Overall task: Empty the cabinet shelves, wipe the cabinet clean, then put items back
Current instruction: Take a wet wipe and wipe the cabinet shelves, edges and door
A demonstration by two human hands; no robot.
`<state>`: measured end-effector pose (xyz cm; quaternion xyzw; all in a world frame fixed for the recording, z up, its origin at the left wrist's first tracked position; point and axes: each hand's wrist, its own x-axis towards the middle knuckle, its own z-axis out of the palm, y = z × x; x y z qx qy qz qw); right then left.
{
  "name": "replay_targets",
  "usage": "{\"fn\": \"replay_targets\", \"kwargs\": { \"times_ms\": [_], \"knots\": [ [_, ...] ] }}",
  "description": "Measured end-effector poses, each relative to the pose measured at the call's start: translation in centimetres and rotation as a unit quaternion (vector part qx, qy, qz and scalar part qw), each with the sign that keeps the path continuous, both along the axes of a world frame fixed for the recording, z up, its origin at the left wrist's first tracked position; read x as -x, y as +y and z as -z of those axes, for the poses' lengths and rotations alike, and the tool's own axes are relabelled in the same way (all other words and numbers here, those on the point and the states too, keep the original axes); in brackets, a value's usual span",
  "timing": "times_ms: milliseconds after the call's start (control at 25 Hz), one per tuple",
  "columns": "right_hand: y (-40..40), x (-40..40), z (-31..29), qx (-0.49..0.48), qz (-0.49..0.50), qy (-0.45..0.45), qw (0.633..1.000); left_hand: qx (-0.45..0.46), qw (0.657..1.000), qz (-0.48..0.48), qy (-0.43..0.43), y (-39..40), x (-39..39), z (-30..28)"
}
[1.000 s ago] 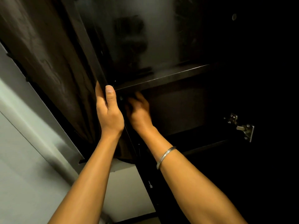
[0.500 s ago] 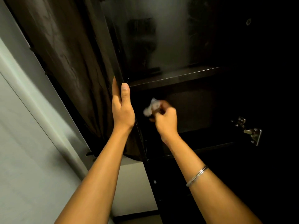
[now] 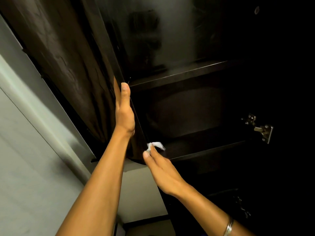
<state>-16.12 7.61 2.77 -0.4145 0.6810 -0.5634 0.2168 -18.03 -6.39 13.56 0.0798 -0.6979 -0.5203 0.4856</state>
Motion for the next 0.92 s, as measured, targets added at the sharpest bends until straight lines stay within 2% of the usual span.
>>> {"fn": "replay_targets", "kwargs": {
  "times_ms": [160,240,280,360,440,480,560,680,760,840,920],
  "knots": [
    [-1.9,-0.1,-4.9,0.220,-0.004,-0.007,0.975,-0.016,0.999,0.049,0.010,-0.9,-0.2,-0.3],
    [-2.7,0.3,-3.5,0.259,0.009,0.027,0.965,-0.027,0.999,0.038,0.018,-0.3,-0.4,-0.3],
    [-2.7,0.6,-1.5,0.239,0.040,0.046,0.969,-0.027,0.999,0.035,0.022,0.0,-0.4,-0.2],
    [-2.2,1.9,2.5,0.134,0.115,0.091,0.980,-0.025,0.999,0.027,0.020,0.4,-0.5,-0.1],
    [-2.5,3.7,3.7,0.034,0.160,0.051,0.985,-0.039,0.999,0.031,0.017,0.5,-0.4,-0.2],
    [-3.1,4.4,3.2,0.019,0.169,0.017,0.985,-0.044,0.999,0.028,0.014,0.6,-0.4,-0.3],
    [-4.8,5.7,0.6,0.070,0.176,-0.052,0.981,-0.050,0.998,0.028,0.021,0.7,-0.2,-0.3],
    [-7.5,6.2,-5.0,0.190,0.120,-0.194,0.955,-0.047,0.998,0.019,0.039,0.3,-0.2,-0.2],
    [-7.8,5.1,-6.8,0.216,0.093,-0.216,0.948,-0.041,0.998,0.025,0.037,0.2,-0.1,-0.2],
    [-6.8,4.0,-5.2,0.153,0.088,-0.173,0.969,-0.048,0.998,0.021,0.031,0.6,-0.2,-0.1],
    [-5.0,2.6,-1.4,0.038,0.058,-0.143,0.987,-0.050,0.998,0.016,0.025,0.9,-0.2,-0.2]
  ]
}}
